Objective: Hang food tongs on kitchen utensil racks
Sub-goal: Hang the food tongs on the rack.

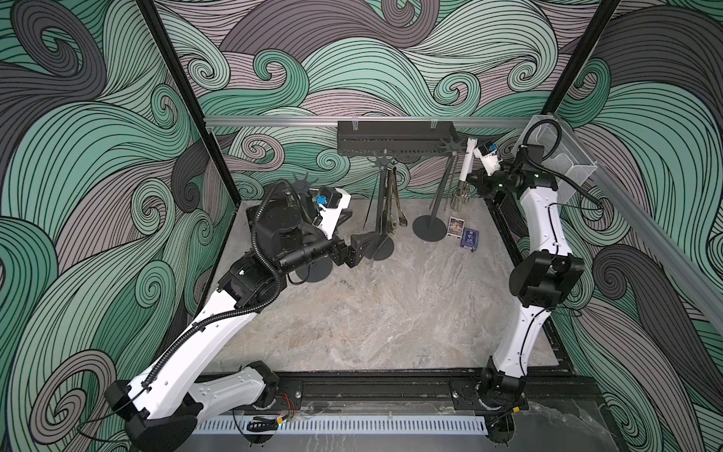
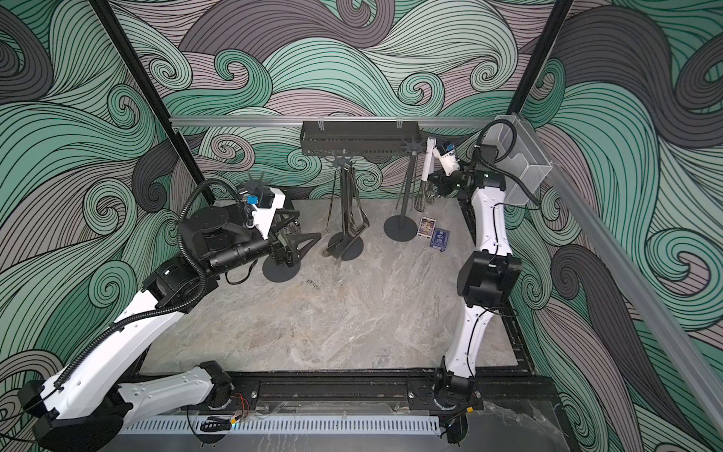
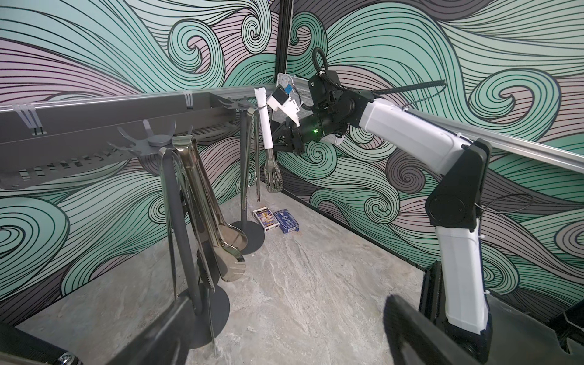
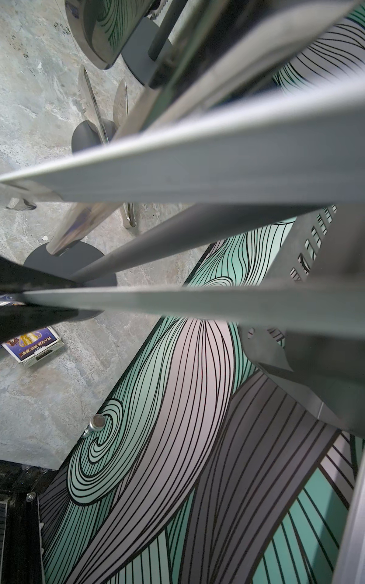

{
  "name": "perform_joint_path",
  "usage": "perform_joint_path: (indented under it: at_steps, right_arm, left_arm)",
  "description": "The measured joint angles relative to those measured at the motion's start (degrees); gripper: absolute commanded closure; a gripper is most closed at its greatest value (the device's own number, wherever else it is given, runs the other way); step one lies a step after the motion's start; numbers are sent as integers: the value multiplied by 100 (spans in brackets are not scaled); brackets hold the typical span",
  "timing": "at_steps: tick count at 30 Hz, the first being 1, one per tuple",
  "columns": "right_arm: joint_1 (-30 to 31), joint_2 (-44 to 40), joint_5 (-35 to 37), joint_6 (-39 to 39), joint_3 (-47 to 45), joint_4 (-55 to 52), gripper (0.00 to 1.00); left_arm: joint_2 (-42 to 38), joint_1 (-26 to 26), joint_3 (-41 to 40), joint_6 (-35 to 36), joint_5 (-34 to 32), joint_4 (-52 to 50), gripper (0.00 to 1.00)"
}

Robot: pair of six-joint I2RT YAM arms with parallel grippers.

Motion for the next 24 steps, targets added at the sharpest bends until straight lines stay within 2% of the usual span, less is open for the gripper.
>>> perform_joint_path:
  at_steps: [8,16,24]
  right_arm:
    - [-4,-2,-13,35,-20,59,100]
    - [0,7,-61,125,103,-164,87]
    - [0,155,-24,149,116,-597,81]
  left_arm:
    - [0,2,0,-2,4,2,7]
    - [0,2,0,-4,13,4,7]
    - [0,2,-7,-7,24,9,7]
